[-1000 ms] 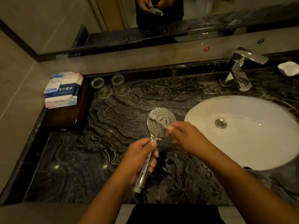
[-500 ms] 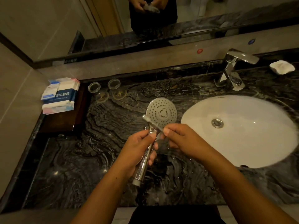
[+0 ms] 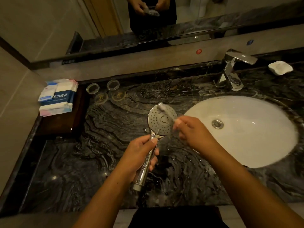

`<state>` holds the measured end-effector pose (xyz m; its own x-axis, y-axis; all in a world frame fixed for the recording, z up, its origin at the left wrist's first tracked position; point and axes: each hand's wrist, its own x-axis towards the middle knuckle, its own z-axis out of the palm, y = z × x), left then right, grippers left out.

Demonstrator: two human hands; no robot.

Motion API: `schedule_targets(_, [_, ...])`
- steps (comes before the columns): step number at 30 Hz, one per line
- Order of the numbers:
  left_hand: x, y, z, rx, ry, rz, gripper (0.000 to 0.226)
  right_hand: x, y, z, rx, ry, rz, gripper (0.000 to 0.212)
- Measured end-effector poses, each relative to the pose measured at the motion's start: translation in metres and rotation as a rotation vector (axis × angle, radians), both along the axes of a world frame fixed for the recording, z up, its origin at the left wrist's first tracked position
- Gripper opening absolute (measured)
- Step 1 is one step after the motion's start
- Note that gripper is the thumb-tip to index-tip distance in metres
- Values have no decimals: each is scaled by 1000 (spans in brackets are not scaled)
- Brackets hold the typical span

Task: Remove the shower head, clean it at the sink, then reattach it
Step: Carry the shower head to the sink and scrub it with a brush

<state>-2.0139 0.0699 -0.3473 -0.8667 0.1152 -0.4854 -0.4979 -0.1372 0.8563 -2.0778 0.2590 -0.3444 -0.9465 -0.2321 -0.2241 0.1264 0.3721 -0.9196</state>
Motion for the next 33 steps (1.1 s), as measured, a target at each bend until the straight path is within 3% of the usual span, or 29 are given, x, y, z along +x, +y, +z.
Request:
schedule_targets(2, [1,0,0,9,-4,-3,19,-1,3,-1,-3,4,-27,32])
schedule_targets(5, [4,-2,-1,28,-25,9,22,6,5,7,70,-100,302,31])
schedule_targets(6, [5,-3,-2,27,-24,6,25,4,6,6,71,-96,291,31])
schedule_targets(9, [7,-2,-1,21,-18,-9,32,-8,9,1,38,-29,-34,30])
schedule_targets(10, [7,-1,-1,24,-18,-12,32,-8,11,-1,39,-24,-22,30])
schedule_targets(14, [9,0,-1,41,-49,9,30,9,10,-2,132,-75,396,31])
schedule_targets(18, [9,2,0,92,-64,12,27,-5,10,-6,38,-40,27,32])
schedule_targets(19, [9,2,0,99,-71,19,27,-3,9,-4,52,-28,56,32])
schedule_targets(22, [10,-1,-2,96,-94,45,26,15,2,-1,168,-77,413,31])
schedule_targets(23, [10,-2,-2,91,-89,40,24,14,2,-3,162,-69,402,31])
schedule_targets(26, [8,-3,0,83,-67,16,15,-1,6,-5,51,-32,40,30])
schedule_targets(27, [8,-3,0,80,-68,18,15,-2,8,-5,42,-40,48,31])
schedule_targets(30, [9,-5,-2,71,-79,27,18,9,5,-3,129,-96,377,32])
schedule_targets(31, [9,-5,-3,70,-76,25,20,8,5,-4,143,-72,364,32])
schedule_targets(33, [8,-4,-2,73,-67,14,22,-3,8,-6,106,-20,105,32])
